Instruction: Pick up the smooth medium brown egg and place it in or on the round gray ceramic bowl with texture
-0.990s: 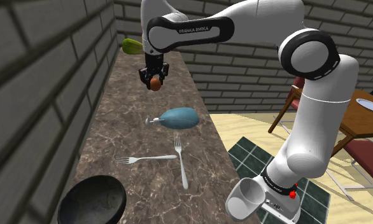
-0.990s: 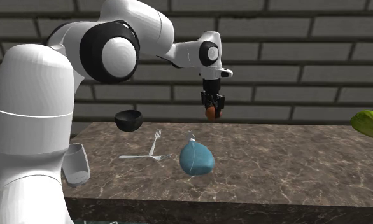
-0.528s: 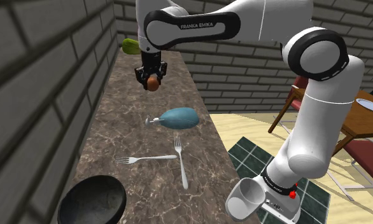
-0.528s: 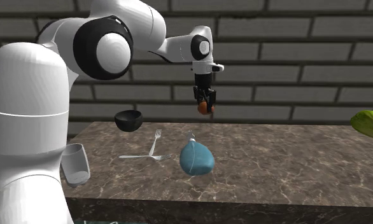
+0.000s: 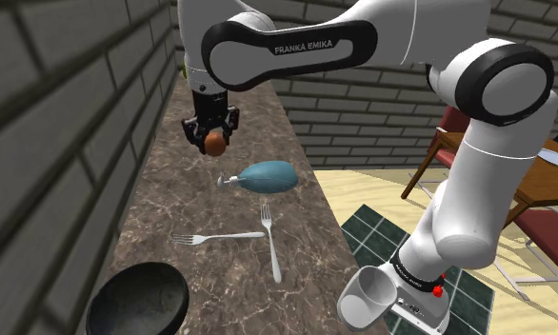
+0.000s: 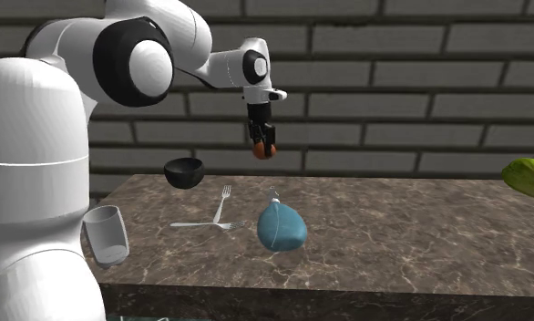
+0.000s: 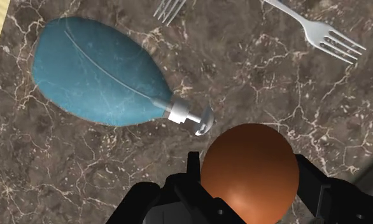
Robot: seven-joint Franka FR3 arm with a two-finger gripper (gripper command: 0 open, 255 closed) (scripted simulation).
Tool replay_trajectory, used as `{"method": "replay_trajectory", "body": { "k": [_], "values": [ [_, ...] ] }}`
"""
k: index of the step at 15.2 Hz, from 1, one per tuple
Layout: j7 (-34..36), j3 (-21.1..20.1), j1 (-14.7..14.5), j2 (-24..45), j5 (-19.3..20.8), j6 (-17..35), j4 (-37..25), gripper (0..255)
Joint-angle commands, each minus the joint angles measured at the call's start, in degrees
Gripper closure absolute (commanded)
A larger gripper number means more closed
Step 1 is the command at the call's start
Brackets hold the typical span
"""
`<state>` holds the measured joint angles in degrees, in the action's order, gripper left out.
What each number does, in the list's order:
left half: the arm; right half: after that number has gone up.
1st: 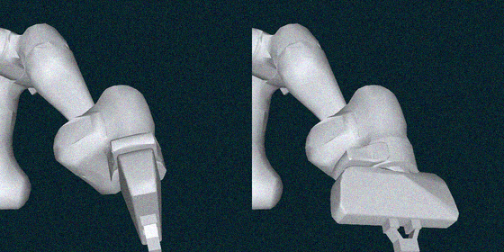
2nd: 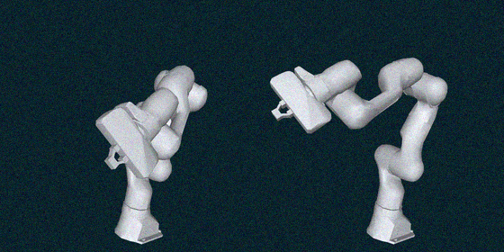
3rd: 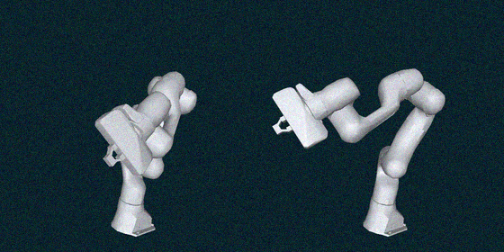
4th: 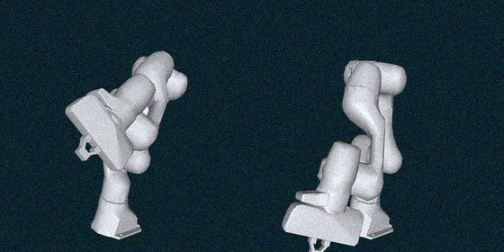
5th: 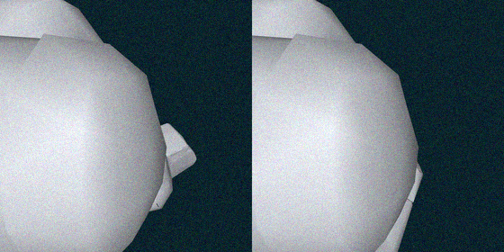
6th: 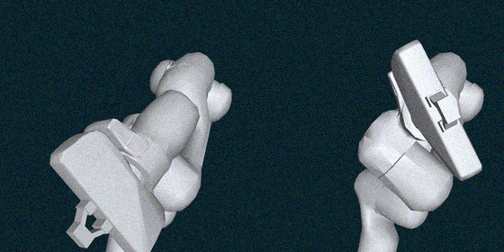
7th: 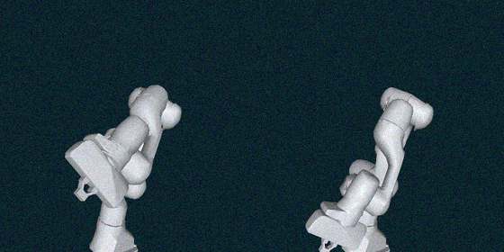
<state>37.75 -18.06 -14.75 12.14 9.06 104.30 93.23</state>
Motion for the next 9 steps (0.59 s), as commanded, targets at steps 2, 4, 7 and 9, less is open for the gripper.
{"method": "replay_trajectory", "body": {
  "k": [2,4,7,9],
  "values": [
    [3.9,-1.4,-2.3,-0.2,0.2,-0.3,0.3,255],
    [6.4,-2.4,-3.9,0.0,0.4,-0.6,0.1,255],
    [10.3,-3.8,-6.4,0.6,0.8,-1.3,-0.7,255],
    [12.9,-4.8,-8.1,1.3,1.2,-1.8,-1.6,255]
  ]
}}
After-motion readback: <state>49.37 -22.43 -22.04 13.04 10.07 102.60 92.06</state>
